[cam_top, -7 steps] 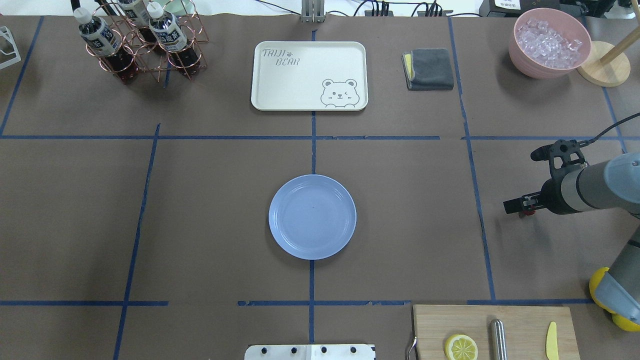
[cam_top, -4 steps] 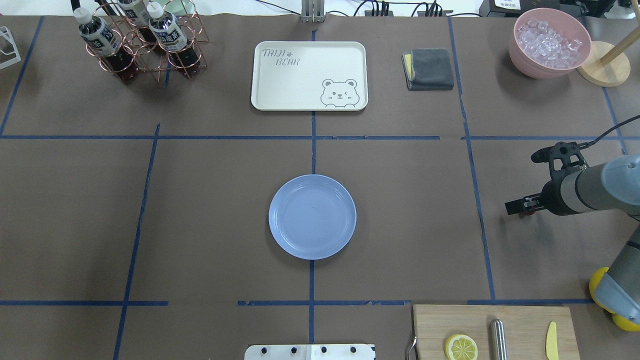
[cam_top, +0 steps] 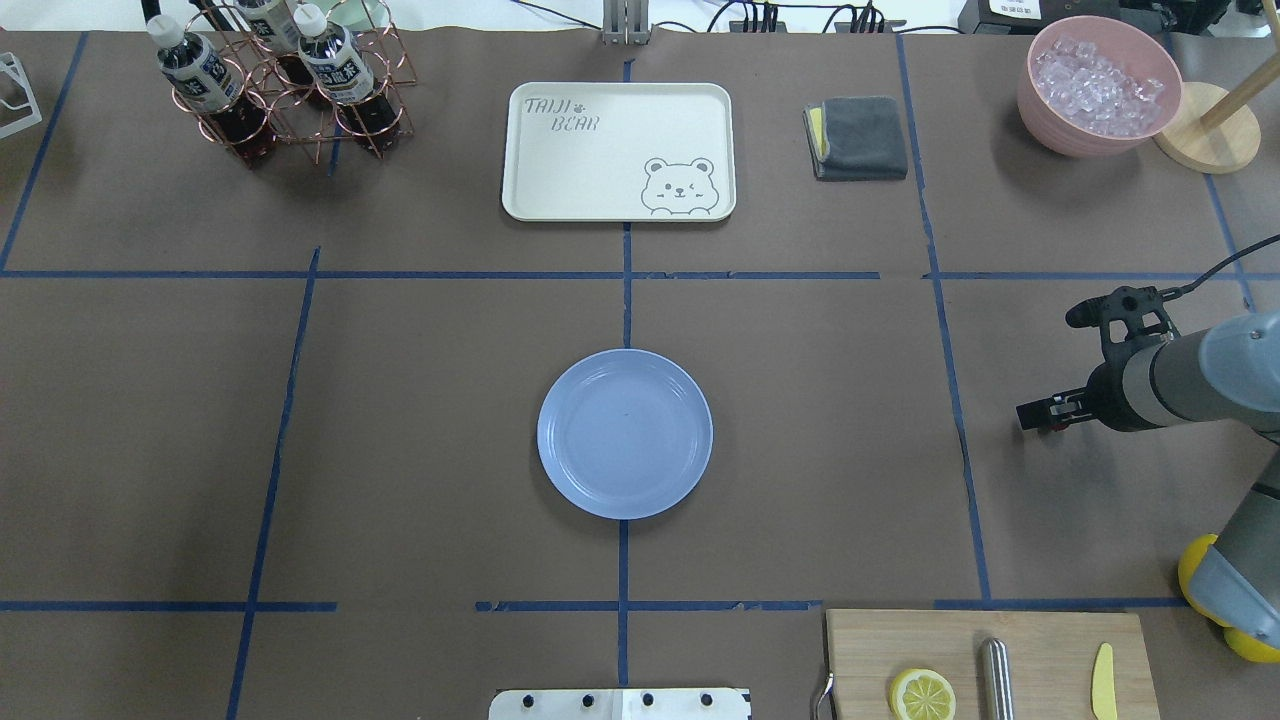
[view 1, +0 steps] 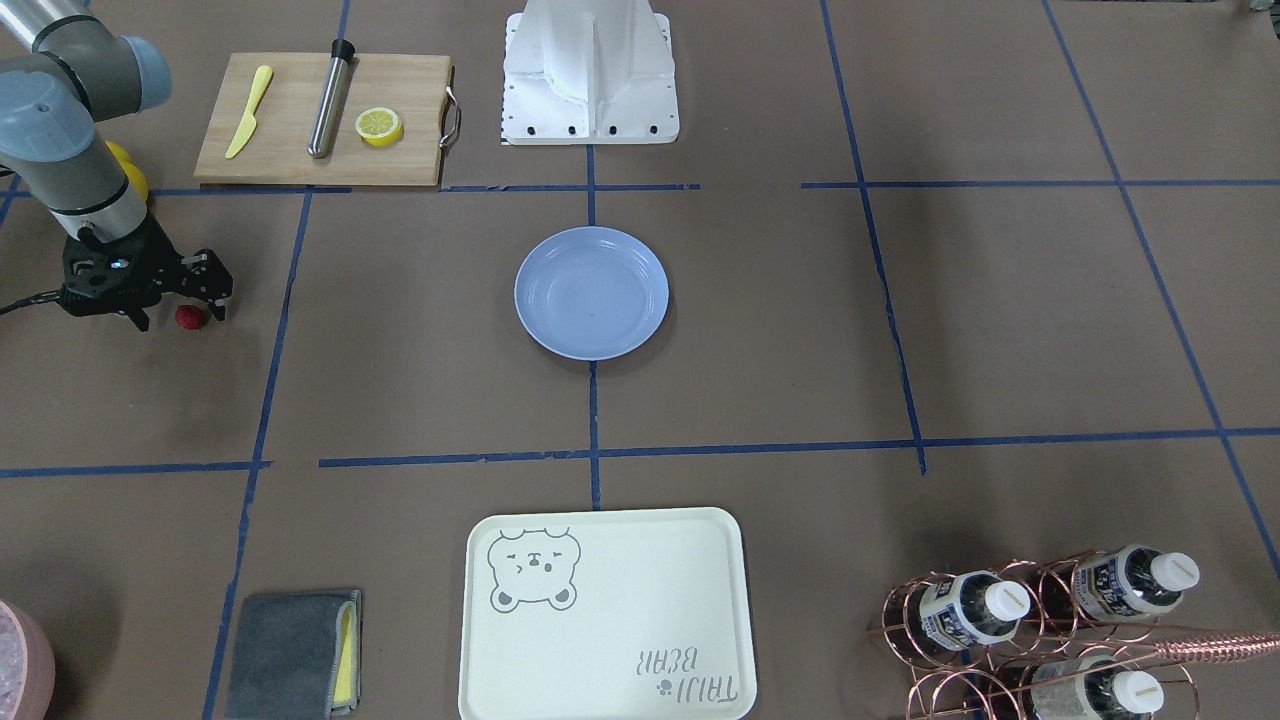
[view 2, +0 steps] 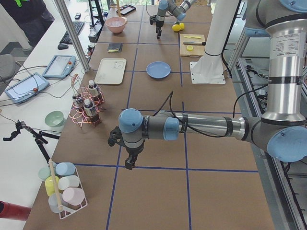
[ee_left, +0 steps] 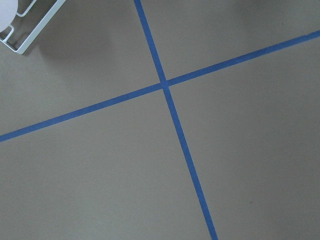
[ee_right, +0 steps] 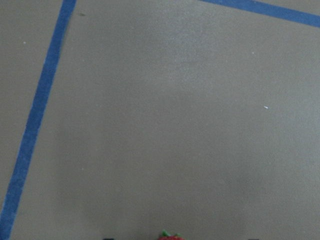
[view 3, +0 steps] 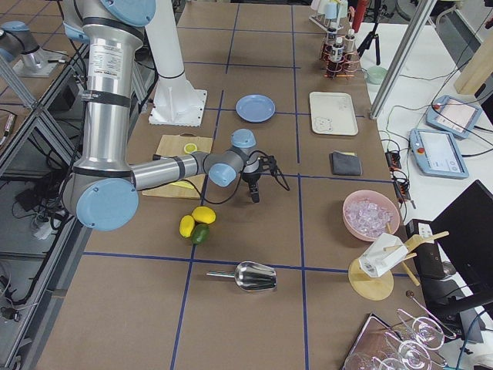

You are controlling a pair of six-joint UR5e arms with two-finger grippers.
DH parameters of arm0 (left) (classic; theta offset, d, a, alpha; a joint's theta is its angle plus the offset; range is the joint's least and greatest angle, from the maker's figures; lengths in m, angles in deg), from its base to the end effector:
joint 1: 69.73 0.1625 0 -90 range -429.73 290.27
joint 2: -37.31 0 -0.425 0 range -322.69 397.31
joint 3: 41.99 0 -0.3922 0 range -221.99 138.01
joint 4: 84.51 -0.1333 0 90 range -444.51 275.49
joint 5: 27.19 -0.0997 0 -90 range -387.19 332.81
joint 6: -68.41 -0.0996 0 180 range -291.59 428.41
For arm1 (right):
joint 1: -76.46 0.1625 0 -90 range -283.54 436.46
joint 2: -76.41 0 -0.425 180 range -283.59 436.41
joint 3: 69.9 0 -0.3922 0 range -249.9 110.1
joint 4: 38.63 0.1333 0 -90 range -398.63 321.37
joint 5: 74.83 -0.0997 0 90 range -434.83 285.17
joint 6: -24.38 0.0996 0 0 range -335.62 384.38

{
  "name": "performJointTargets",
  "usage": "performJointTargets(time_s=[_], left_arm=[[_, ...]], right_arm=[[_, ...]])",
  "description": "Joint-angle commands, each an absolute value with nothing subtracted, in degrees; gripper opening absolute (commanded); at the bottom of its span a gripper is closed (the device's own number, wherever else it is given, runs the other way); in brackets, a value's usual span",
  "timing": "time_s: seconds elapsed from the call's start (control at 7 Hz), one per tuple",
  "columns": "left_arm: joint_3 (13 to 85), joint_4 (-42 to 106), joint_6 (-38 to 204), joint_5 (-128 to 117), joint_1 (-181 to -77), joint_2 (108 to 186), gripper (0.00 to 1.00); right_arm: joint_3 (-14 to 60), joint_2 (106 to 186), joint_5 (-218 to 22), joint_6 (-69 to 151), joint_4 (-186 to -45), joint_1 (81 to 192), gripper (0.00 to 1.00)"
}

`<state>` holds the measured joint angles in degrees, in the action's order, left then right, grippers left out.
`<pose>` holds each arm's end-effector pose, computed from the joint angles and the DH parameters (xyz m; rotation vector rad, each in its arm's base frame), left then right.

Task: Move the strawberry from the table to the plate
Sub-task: 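Lower the right gripper onto the red strawberry and close it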

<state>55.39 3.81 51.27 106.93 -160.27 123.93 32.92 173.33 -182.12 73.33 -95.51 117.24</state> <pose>-0.0684 -0.4681 0.6268 0.1569 0.7577 0.2908 -0.2929 -0.3896 0.5552 0.2235 -0.7006 -0.1072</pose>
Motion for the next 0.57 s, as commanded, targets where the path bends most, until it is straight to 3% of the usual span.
performJointTargets(time_s=[0.0, 0.14, 0.43], left_arm=[[55.4, 3.8, 51.3, 106.9, -160.3, 124.0, 1.00], [55.4, 3.8, 51.3, 106.9, -160.3, 124.0, 1.00], [55.4, 3.8, 51.3, 106.9, -160.3, 124.0, 1.00]], right_arm=[[32.8, 173.0, -182.3, 73.3, -95.6, 117.2, 0.42], [32.8, 172.7, -182.5, 73.3, -95.5, 117.2, 0.04], [33.6, 172.3, -182.5, 73.8, -95.5, 117.2, 0.00]])
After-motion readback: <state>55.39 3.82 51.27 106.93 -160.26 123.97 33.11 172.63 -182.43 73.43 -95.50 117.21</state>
